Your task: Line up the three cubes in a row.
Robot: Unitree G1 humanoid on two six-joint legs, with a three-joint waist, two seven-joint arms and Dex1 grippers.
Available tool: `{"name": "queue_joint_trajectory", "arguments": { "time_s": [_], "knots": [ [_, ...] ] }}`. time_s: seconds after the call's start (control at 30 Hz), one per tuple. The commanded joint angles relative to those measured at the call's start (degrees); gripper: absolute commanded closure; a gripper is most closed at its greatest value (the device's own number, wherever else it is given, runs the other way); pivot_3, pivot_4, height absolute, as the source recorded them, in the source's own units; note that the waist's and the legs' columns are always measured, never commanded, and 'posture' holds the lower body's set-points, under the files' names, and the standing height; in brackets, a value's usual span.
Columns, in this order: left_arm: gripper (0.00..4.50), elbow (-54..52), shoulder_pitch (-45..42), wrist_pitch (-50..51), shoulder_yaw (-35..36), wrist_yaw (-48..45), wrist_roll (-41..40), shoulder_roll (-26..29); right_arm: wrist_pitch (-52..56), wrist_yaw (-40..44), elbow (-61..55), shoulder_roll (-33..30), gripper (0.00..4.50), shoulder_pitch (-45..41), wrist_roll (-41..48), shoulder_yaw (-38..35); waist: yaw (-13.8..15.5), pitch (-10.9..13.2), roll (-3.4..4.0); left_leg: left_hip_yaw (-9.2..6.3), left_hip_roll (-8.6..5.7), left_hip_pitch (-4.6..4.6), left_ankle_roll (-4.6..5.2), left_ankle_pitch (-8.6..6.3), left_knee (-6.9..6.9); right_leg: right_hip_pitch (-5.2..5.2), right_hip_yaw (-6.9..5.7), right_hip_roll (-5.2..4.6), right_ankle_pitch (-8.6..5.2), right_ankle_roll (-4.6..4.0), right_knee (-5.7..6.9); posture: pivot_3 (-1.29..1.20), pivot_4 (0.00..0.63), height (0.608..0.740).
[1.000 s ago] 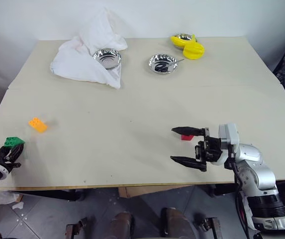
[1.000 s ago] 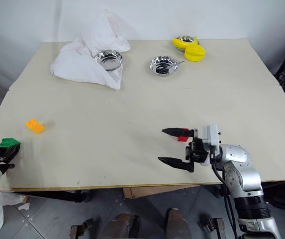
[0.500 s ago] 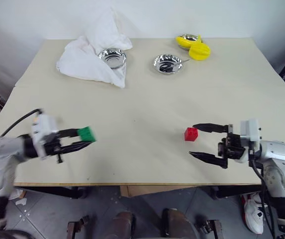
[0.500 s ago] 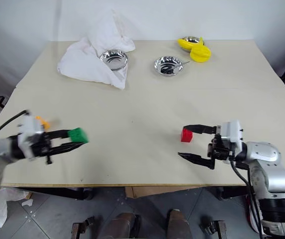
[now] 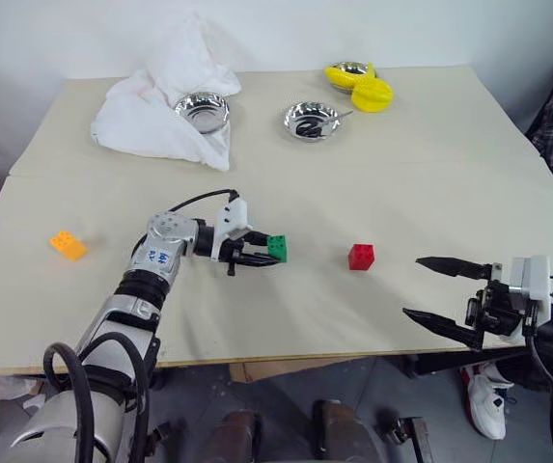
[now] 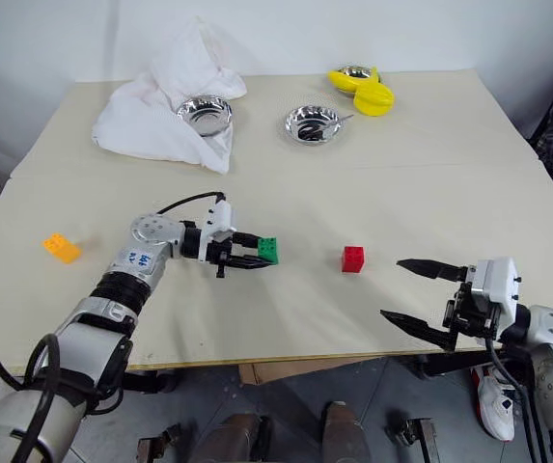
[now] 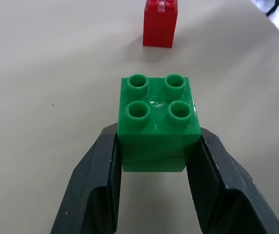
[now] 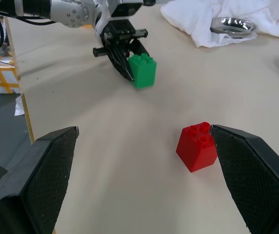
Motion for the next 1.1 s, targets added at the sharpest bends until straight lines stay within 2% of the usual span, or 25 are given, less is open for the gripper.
{"name": "queue_joint_trajectory", "arguments": {
  "time_s": [0.03,0.4,0.83,1.07,1.1],
  "knots": [
    [3.01,4.18,-2.86,-2.67,1.04,-0.65,1.26,-1.92,0.00,-1.61,-3.44,0.68,0.00,2.00,1.55,-2.23,0.61,0.02,-0.03,0.00,0.00,-0.02,0.01,0.00,0.06,0.00,0.00,0.00,0.00,0.01,0.00,0.00,0.150,0.740],
    [3.01,12.57,-6.87,-7.25,1.00,1.42,6.76,-5.80,-0.84,-3.18,-5.34,2.12,0.00,3.68,1.52,-1.18,1.15,0.04,-0.07,-0.02,-0.06,-0.10,0.07,-0.05,0.52,0.05,0.04,0.01,0.04,0.07,0.06,0.00,0.150,0.740],
    [3.01,15.35,-9.02,-7.62,2.30,3.32,9.88,-8.69,-1.50,-3.28,-5.14,2.86,0.00,3.15,1.03,0.38,1.28,0.04,-0.07,-0.05,-0.11,-0.10,0.10,-0.06,0.64,0.11,0.04,0.00,0.06,0.10,0.12,0.00,0.150,0.740],
    [0.81,15.27,-8.99,-9.19,3.73,3.28,9.50,-8.53,-1.73,-3.48,-5.48,3.64,0.00,3.60,0.80,0.78,1.21,0.04,-0.08,-0.05,-0.09,-0.10,0.10,-0.06,0.64,0.09,0.04,0.01,0.06,0.10,0.13,0.00,0.150,0.740],
    [0.68,14.83,-8.75,-9.61,4.31,2.81,8.97,-8.15,-1.71,-3.51,-5.45,3.74,0.00,3.46,0.77,0.95,1.20,0.04,-0.08,-0.05,-0.10,-0.10,0.10,-0.06,0.64,0.09,0.04,0.01,0.06,0.10,0.13,0.00,0.150,0.740]
  ]
}}
